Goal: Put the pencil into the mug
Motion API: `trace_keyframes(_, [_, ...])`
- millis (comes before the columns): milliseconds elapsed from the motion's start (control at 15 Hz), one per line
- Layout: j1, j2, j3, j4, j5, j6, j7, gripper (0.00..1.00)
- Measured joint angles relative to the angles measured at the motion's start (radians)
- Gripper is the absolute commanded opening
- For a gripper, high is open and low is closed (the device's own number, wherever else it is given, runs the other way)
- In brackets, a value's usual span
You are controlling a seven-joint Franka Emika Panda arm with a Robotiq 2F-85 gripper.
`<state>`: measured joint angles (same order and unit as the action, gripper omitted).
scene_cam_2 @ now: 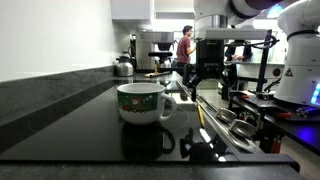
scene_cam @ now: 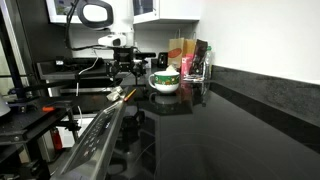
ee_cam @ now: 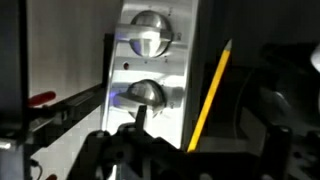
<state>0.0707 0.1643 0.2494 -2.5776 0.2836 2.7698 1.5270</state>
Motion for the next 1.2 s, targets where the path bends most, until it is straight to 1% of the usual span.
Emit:
trace_keyframes(133, [0.014, 0.012, 0.012, 0.0, 0.18, 0.087, -0.063, 1.0])
trace_keyframes(200, [0.018, 0.013, 0.028, -0.001, 0.277, 0.137, -0.106, 1.0])
trace_keyframes(267, [0.022, 0.012, 0.044, -0.002, 0.346, 0.187, -0.139, 1.0])
trace_keyframes(333, [0.024, 0.012, 0.057, -0.006, 0.378, 0.23, -0.153, 1.0])
trace_keyframes(400, [0.026, 0.012, 0.065, -0.015, 0.381, 0.266, -0.153, 1.0])
trace_keyframes(467, [0.042, 0.012, 0.048, -0.033, 0.36, 0.291, -0.15, 1.0])
trace_keyframes(533, [0.073, 0.013, 0.0, -0.065, 0.286, 0.304, -0.123, 1.0])
trace_keyframes(600, [0.112, 0.014, -0.068, -0.104, 0.182, 0.315, -0.075, 1.0])
trace_keyframes(733, [0.21, 0.016, -0.241, -0.163, -0.019, 0.331, 0.017, 1.0])
trace_keyframes(800, [0.263, 0.017, -0.327, -0.17, -0.096, 0.333, 0.052, 1.0])
trace_keyframes(1000, [0.443, 0.025, -0.559, -0.136, -0.257, 0.333, 0.151, 1.0])
trace_keyframes(1133, [0.562, 0.045, -0.667, -0.095, -0.317, 0.327, 0.224, 1.0])
trace_keyframes(1200, [0.613, 0.057, -0.703, -0.076, -0.33, 0.314, 0.253, 1.0])
